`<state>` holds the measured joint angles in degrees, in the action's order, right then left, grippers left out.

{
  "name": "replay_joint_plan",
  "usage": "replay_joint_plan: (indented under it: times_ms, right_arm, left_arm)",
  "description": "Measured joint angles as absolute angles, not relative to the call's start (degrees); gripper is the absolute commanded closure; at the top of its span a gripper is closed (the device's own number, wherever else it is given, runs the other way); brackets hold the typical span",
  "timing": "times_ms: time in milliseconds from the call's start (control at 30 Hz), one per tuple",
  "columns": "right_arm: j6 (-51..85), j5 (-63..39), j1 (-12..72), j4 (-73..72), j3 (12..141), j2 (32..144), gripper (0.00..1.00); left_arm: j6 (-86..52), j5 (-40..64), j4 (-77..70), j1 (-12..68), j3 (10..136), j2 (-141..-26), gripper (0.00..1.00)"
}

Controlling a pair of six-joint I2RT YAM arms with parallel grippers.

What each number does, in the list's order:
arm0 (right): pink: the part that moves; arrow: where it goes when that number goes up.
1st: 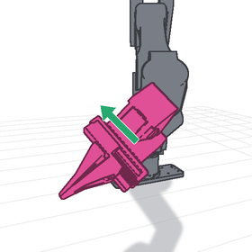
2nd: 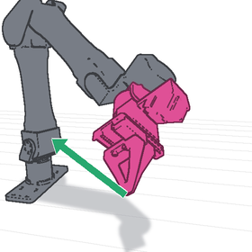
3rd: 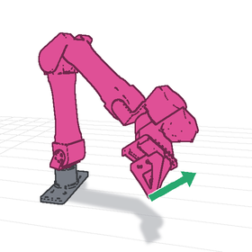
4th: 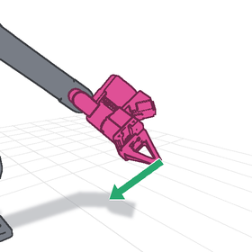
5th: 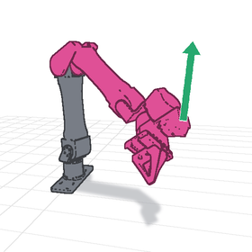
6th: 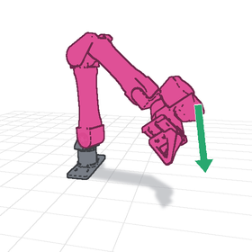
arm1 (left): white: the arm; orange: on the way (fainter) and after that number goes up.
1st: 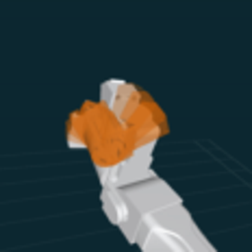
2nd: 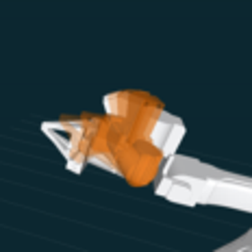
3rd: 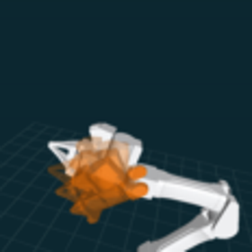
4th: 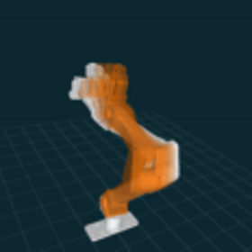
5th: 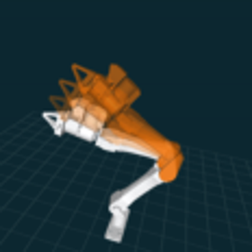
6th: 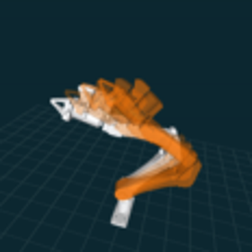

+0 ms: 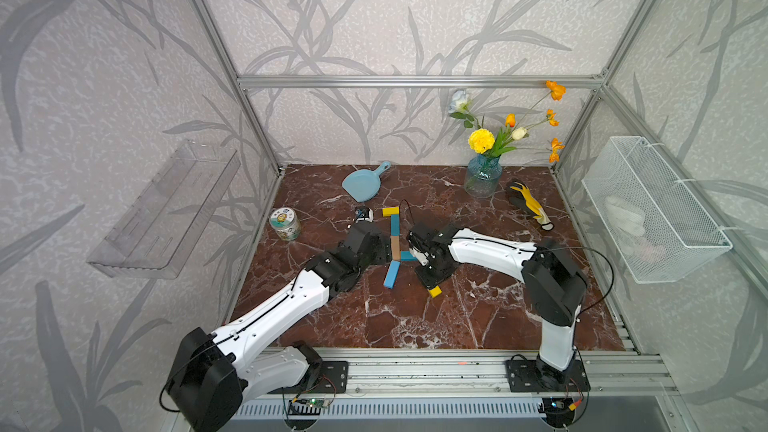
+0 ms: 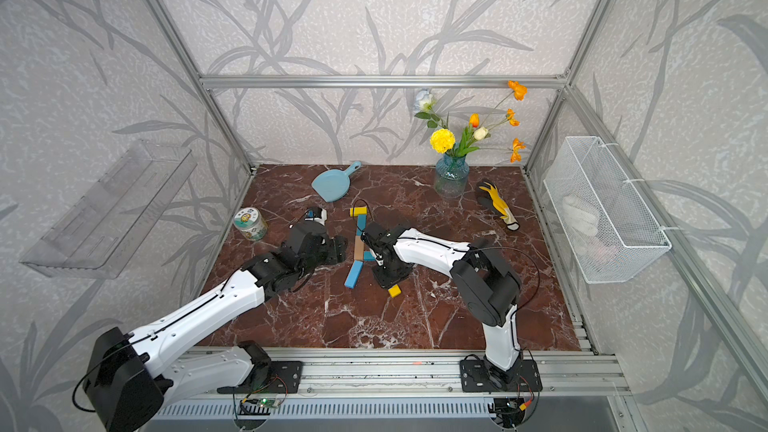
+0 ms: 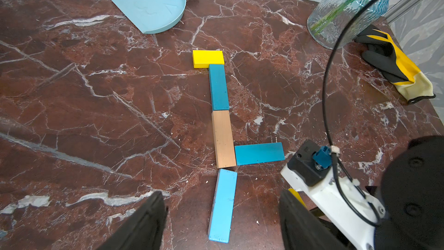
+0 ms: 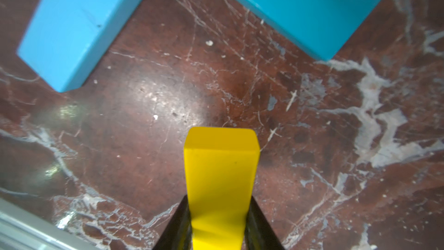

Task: Assemble a giraffe with building blocks
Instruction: Assemble the building block at the center of the board.

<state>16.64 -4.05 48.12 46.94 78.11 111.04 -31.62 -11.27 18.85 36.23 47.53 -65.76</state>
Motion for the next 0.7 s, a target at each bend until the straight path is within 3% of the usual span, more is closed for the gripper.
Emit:
replay_joint_plan:
  times_ms: [167,233,400,533,700]
  right_arm:
    - [16.7,-2.7,48.1,47.2,79.2,114.7,0.64]
    - [16.9,-1.9,48.1,47.2,79.9,115.1,0.59]
    - [17.6,-0.3,48.1,46.9,80.6,115.5,0.24]
    - [17.8,0.3,48.1,46.9,80.6,115.5,0.27]
    - [18.3,1.2,48.4,46.8,79.3,114.7,0.5]
  left_arm:
    - [-31.6,-11.1,18.8,36.0,47.5,-65.8,0.24]
    - [-31.6,-11.0,18.8,35.9,47.5,-65.8,0.24]
    - [-31.6,-10.8,18.8,35.9,47.5,-65.8,0.24]
    - [-31.6,-10.8,18.8,35.9,47.5,-65.8,0.24]
    - [-31.6,-10.6,18.8,35.7,47.5,-65.8,0.24]
